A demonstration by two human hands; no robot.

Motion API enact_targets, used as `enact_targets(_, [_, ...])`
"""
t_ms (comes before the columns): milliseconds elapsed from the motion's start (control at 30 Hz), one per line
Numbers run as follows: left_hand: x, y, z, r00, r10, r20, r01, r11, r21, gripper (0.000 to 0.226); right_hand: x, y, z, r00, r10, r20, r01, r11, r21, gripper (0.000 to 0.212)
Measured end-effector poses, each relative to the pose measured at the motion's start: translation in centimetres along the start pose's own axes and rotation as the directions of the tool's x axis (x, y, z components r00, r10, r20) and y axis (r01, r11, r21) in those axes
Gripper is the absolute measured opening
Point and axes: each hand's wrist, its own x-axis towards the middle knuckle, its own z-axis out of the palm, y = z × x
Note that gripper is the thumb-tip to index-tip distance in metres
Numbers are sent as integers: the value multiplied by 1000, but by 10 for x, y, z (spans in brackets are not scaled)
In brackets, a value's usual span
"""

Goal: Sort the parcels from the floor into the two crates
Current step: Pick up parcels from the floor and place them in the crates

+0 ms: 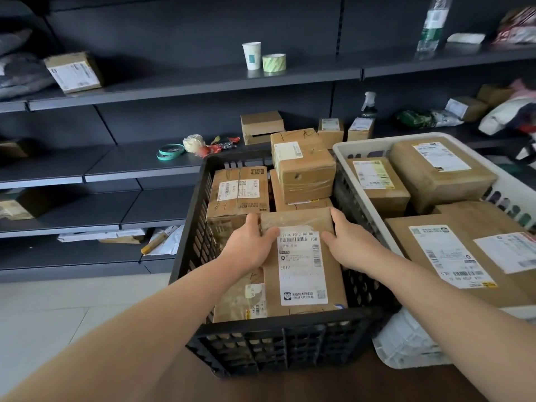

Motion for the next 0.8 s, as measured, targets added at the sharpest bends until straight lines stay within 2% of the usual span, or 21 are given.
enact_targets(133, [9, -9, 9, 987, -138, 81, 141, 989, -36, 41, 22, -1, 14, 994, 86, 70, -72, 980, -185, 67])
enact_targets(233, [16, -15, 26, 946, -253, 202, 258, 966, 2, 42, 40, -2, 34, 968, 219, 121, -159, 912, -379, 70])
enact_targets(367, [23, -15, 46, 921, -269, 284, 277, 961, 12, 30, 45, 6, 46, 958, 275, 80, -204, 851, -484, 76])
enact_targets(500, [23, -20, 56, 880, -281, 384, 291, 956, 31, 19, 43, 5, 52, 971, 223, 89, -148, 846, -512, 49])
enact_targets(567, [30, -23, 58, 907, -259, 332, 254, 965, 60, 23, 43, 2, 56, 978, 187, 90, -123, 872, -473, 42])
enact_targets(667, [41, -25, 51, 974, -195, 116, 188, 980, 69, 36, 45, 4, 50, 996, 78, -32, -84, 940, -331, 35])
enact_targets(733, [40, -22, 43, 989, -150, -12, 150, 988, -44, 42, 43, 6, 42, 987, 3, -163, -31, 985, -167, 37])
enact_targets(800, [39, -13, 34, 985, -92, -143, 65, 982, -179, 41, 39, 4, 34, 944, -95, -315, 97, 995, -12, 37])
